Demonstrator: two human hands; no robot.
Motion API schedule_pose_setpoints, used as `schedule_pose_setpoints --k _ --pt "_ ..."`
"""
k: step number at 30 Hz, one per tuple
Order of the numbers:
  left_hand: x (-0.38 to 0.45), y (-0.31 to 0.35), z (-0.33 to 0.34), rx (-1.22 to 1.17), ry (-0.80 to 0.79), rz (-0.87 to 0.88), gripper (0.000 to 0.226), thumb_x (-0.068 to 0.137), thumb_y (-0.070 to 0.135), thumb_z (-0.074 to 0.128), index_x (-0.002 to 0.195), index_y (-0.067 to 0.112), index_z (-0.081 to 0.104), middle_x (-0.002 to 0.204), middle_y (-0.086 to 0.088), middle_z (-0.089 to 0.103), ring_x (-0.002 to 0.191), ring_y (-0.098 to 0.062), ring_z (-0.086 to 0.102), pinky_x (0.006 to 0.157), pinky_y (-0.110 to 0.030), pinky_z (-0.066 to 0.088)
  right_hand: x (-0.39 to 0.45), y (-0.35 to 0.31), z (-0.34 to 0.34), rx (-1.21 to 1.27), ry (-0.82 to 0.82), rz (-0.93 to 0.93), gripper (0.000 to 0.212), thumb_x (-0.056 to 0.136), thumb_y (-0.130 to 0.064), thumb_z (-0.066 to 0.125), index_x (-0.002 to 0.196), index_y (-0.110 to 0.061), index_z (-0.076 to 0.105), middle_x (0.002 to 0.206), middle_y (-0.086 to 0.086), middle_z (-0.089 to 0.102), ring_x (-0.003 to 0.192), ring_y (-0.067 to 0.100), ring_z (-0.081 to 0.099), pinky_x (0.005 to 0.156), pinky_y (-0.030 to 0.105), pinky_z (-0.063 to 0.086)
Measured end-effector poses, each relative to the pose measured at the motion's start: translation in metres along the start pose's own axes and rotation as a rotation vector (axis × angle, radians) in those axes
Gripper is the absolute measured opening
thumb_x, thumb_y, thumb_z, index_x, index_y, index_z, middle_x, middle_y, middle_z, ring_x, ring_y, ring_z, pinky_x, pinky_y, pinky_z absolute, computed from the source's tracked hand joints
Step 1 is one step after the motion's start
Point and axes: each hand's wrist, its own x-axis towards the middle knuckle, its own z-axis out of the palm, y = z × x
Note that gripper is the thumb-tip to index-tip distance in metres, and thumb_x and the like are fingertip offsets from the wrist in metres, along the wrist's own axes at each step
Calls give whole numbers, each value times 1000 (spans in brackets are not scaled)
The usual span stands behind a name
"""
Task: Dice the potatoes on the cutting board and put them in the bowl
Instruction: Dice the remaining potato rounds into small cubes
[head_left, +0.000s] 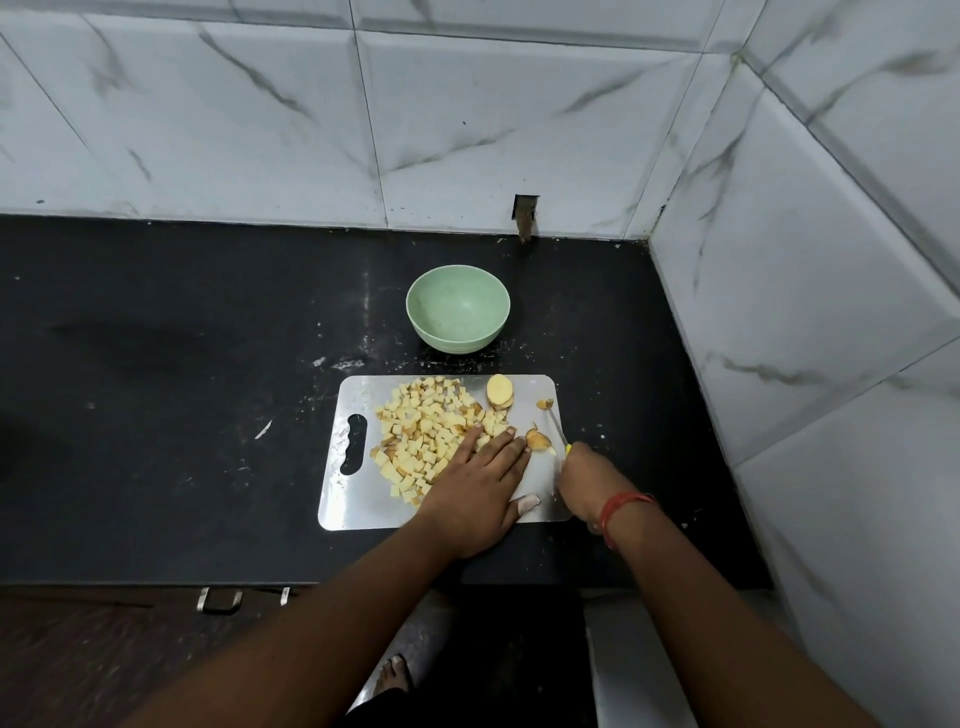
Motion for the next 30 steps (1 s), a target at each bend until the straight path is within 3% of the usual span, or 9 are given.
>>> schedule_pose_setpoints --k 5,7,8,9,13,18,22,26,30 --pt "0 1 -1 10 -10 -2 72 107 59 20 157 10 35 162 -10 36 153 -26 24 125 -53 4 -13 2 7 48 -27 -62 37 100 -18 45 133 -2 45 118 12 62 102 26 62 86 33 46" --pt "0 1 -2 5 -12 -4 72 106 59 19 157 10 35 162 -10 37 153 -26 25 125 -53 4 -22 10 5 -301 -141 -230 35 102 -26 45 127 -5 55 110 9 62 79 23 55 84 32 40" --pt "0 1 -2 5 -16 -4 72 106 59 18 157 10 35 162 -10 36 153 -26 24 126 -53 5 -22 14 5 -265 -134 -221 33 102 -26 45 125 -4 57 111 10 62 68 21 46 80 30 38" --pt "0 1 -2 6 -20 -6 73 106 59 16 157 10 34 162 -9 35 154 -25 23 126 -54 6 -21 15 7 32 -173 -102 31 102 -23 44 124 -3 55 112 12 61 63 19 41 75 29 38" --pt "2 3 -7 -54 2 -42 71 106 57 17 155 11 39 160 -7 39 152 -23 27 127 -52 4 -9 36 5 267 -118 13 20 101 -22 39 115 -9 46 86 13 51 67 24 49 51 27 43" --pt "18 7 -18 -73 108 22 60 107 51 26 144 13 53 150 -8 49 144 -25 39 126 -51 11 -11 32 17 21 -23 -47 33 100 -14 35 132 -3 38 119 19 61 107 31 62 87 33 47" --pt "36 9 -23 -15 47 23 67 106 54 21 148 11 50 152 -8 48 147 -27 35 125 -54 14 -17 32 20 5 -18 -106 20 97 -8 38 116 -6 42 117 20 62 107 32 63 78 29 43" --pt "47 2 -21 57 -66 22 77 103 58 8 154 11 41 157 -6 43 150 -28 29 126 -54 6 -15 39 16 16 -53 -155 29 100 -12 38 125 0 45 120 21 58 110 35 58 89 35 46" --pt "52 -2 -25 91 -111 16 83 98 58 -2 157 13 34 159 -3 39 152 -28 23 125 -55 -3 -19 39 15 47 -70 -102 22 101 -15 40 119 -4 46 118 20 60 107 34 60 82 31 44"
